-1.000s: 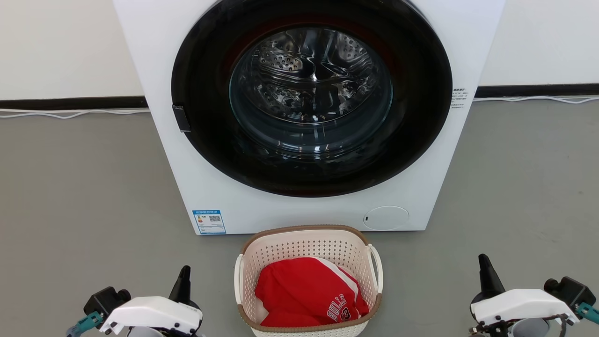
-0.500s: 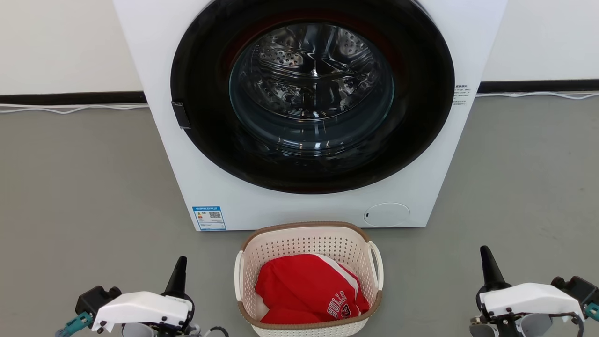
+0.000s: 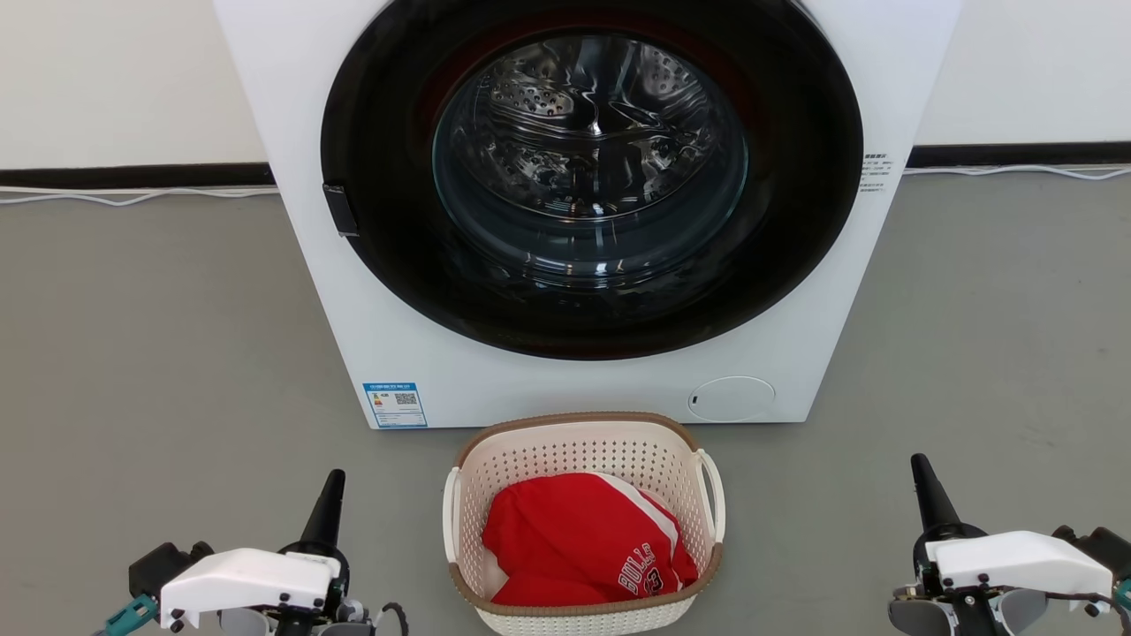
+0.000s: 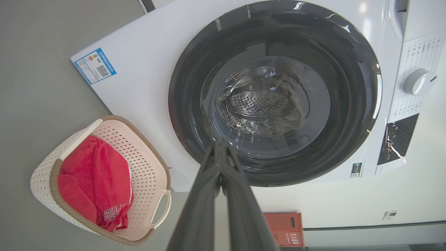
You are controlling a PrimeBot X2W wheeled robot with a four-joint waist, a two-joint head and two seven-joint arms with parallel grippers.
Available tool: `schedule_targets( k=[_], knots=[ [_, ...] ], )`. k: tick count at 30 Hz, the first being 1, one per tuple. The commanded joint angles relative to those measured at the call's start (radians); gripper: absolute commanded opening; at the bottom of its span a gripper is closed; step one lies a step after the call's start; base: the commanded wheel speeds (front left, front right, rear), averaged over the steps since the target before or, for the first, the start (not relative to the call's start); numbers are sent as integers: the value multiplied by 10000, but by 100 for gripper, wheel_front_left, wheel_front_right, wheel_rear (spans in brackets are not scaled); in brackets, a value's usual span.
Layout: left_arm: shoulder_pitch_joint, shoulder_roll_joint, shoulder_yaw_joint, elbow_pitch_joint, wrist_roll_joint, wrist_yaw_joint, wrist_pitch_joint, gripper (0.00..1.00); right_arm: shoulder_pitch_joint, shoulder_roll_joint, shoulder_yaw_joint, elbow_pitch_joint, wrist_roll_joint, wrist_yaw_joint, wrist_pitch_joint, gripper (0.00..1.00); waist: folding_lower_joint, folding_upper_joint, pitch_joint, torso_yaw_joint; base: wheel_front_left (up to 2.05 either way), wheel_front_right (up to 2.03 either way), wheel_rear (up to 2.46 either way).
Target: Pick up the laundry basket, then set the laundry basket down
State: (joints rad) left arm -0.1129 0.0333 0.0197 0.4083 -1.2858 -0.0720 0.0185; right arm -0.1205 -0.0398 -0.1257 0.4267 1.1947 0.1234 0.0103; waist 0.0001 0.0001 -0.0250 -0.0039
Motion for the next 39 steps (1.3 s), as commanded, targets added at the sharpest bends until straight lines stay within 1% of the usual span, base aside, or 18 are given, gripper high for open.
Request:
schedule_targets(
  k=[1, 13, 14, 15, 31, 39],
  knots=[
    [-189, 125, 295, -387, -288, -117, 71, 0, -146, -94, 151, -419, 355, 61, 152, 0, -1, -1, 11, 2, 0, 0, 0],
    [-104, 141, 528, -832, -1343, -286, 386, 0, -48, -98, 139, -921, 1712, 65, 468, 0, -1, -1, 108, 15, 0, 0, 0],
    [-97, 143, 549, -873, -1439, -301, 414, 0, -40, -98, 138, -967, 1836, 66, 496, 0, -1, -1, 117, 16, 0, 0, 0],
    [-73, 147, 613, -995, -1727, -347, 501, 0, -13, -99, 134, -1105, 2207, 67, 583, 0, -1, -1, 143, 20, 0, 0, 0],
    [43, 169, 931, -1604, -3170, -578, 932, 0, 120, -104, 117, -1792, 4063, 73, 1015, 0, -1, -1, 275, 38, 0, 0, 0],
    [47, 170, 943, -1629, -3227, -587, 948, 0, 125, -104, 117, -1820, 4137, 73, 1032, 0, -1, -1, 280, 39, 0, 0, 0]
  ],
)
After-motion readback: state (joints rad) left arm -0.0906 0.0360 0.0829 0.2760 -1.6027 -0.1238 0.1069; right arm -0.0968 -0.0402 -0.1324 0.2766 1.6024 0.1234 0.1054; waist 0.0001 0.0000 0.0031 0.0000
